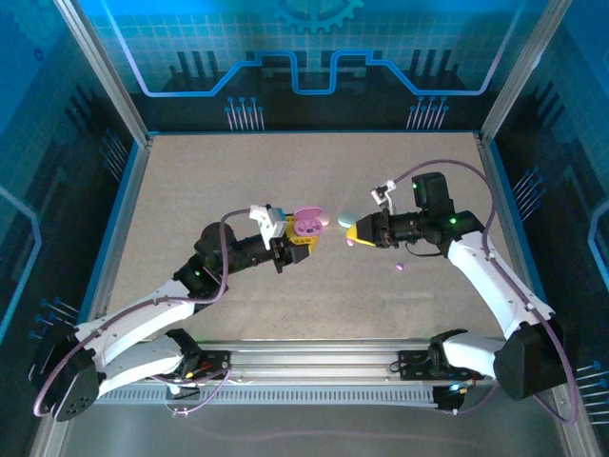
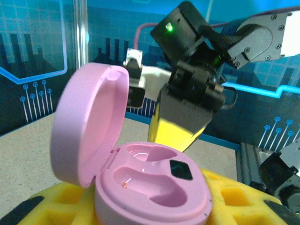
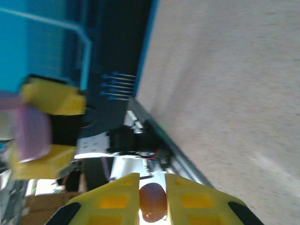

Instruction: Insert wireless bluetooth earbuds into charging case

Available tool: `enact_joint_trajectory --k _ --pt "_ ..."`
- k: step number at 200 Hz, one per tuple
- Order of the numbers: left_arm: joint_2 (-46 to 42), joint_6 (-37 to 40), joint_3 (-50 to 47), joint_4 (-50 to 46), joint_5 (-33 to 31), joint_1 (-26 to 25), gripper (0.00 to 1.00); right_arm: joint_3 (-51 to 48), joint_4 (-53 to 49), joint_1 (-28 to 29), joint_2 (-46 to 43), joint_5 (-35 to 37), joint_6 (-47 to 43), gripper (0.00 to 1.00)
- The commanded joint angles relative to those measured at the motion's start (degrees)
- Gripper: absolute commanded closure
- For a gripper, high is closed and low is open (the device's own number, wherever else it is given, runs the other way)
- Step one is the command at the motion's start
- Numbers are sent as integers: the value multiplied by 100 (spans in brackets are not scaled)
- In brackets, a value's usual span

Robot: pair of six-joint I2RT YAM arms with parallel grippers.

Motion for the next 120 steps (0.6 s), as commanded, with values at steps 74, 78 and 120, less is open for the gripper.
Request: enact_joint_trajectory --k 74,78,120 --pt "50 616 -95 134 129 -17 72 789 403 185 -144 -956 422 81" --pt "66 643 -102 170 180 -18 72 827 320 224 -163 -837 329 81" --pt "260 838 -109 459 325 -113 72 856 537 838 -275 47 105 81"
